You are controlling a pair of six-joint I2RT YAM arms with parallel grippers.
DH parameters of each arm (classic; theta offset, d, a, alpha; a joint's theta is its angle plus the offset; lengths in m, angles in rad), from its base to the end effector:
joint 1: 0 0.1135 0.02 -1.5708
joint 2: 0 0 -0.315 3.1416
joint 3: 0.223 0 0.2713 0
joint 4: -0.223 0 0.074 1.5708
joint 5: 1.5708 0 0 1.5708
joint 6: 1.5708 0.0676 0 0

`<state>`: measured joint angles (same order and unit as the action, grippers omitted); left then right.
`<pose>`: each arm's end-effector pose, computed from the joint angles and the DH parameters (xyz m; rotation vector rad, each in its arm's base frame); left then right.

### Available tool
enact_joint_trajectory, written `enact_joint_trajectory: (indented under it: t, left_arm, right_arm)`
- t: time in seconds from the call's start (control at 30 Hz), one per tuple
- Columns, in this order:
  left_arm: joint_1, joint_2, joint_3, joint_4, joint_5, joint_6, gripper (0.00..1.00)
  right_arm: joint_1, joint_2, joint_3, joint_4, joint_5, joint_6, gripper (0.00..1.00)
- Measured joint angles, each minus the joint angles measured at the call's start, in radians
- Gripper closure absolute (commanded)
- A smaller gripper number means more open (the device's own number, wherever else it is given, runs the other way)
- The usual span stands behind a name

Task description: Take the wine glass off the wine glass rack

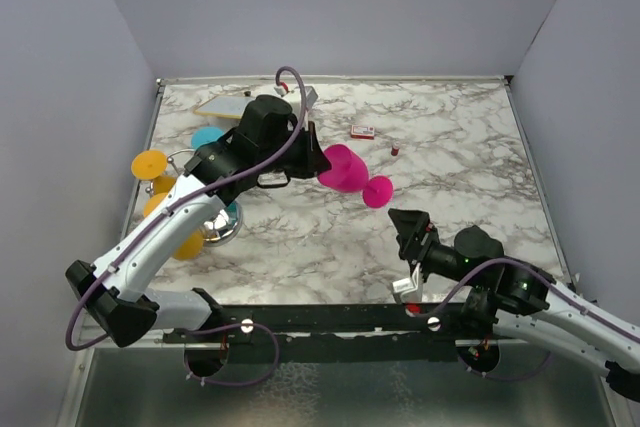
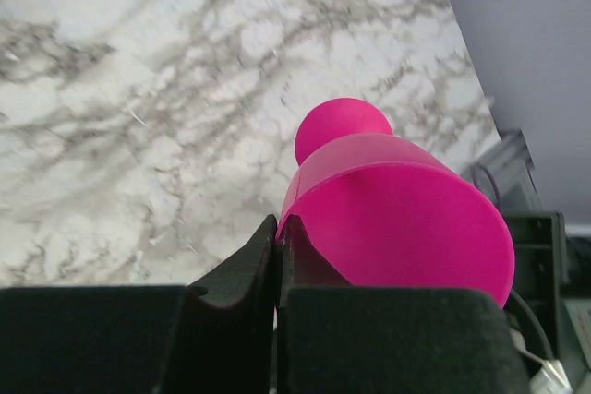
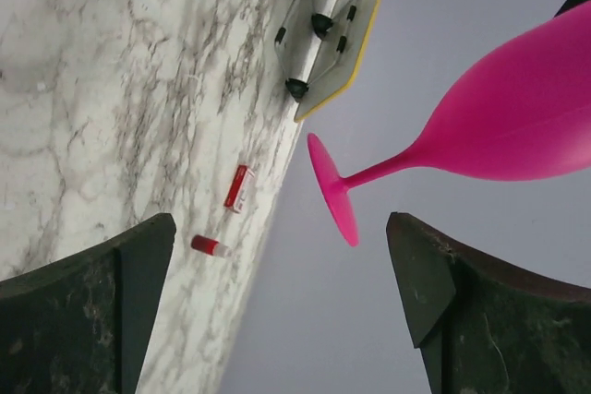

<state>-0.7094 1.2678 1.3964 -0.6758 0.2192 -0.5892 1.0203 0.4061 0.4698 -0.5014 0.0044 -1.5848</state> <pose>0.2182 -0.2067 0.4348 0.2760 2.2541 -0.9685 0.0626 0.1013 0.2546 -1.9541 0.5401 -0.3635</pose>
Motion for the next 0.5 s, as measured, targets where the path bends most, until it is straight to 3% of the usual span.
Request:
enact_joint_trajectory:
  t: [0.23, 0.5]
  left_arm:
    - [0.008, 0.116, 0.205, -0.065, -0.279, 0.073, 1.00]
    - [0.027, 0.388, 0.336, -0.104, -0.361, 0.111, 1.00]
  right_arm:
    - [0.002, 0.083, 0.092, 0.159, 0.046, 0.495, 0.01]
    - [0.002, 0.276, 0.203, 0.395, 0.455, 1.033, 0.01]
